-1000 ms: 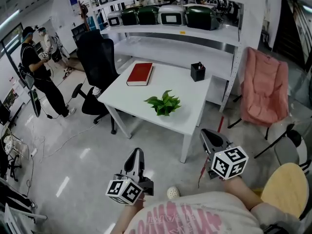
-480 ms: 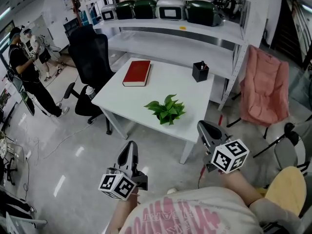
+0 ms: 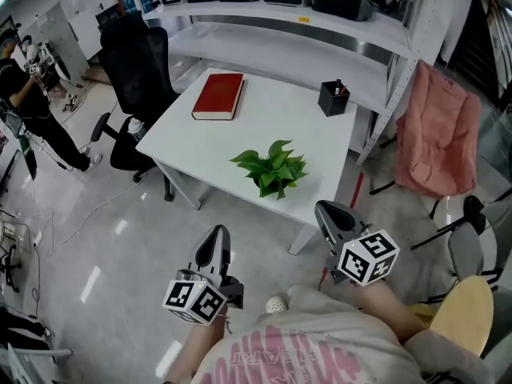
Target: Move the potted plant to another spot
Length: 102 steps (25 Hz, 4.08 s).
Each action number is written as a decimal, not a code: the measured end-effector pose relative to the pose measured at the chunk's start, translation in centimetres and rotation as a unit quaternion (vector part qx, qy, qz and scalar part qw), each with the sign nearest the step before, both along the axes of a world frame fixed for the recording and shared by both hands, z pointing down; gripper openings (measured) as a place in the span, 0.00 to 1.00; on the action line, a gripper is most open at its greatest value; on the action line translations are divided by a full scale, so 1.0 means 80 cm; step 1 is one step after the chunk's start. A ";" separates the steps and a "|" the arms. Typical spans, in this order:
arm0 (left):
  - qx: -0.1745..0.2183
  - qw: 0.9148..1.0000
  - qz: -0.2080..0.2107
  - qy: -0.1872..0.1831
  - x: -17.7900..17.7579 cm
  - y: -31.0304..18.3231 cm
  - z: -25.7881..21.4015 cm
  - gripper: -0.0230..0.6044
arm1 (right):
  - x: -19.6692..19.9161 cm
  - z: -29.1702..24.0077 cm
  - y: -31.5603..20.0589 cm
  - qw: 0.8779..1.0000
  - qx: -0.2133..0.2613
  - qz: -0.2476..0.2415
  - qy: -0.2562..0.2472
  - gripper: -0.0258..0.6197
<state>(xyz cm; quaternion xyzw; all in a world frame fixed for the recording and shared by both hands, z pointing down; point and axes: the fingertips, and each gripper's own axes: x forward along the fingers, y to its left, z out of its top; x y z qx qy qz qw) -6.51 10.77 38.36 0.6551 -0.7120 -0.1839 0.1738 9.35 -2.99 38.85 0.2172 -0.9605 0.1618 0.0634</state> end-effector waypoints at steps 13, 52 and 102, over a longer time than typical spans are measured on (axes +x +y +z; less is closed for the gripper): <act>-0.050 0.997 -0.014 0.050 -0.014 -0.018 0.082 0.08 | -0.052 0.103 -0.038 0.998 -0.021 -0.046 0.034 0.25; -0.067 0.988 -0.095 0.097 -0.076 -0.020 0.124 0.08 | -0.197 0.156 -0.093 0.996 0.051 -0.013 0.067 0.91; -0.063 0.989 -0.091 0.097 -0.077 -0.015 0.108 0.08 | -0.195 0.149 -0.092 0.997 0.011 -0.004 0.072 0.83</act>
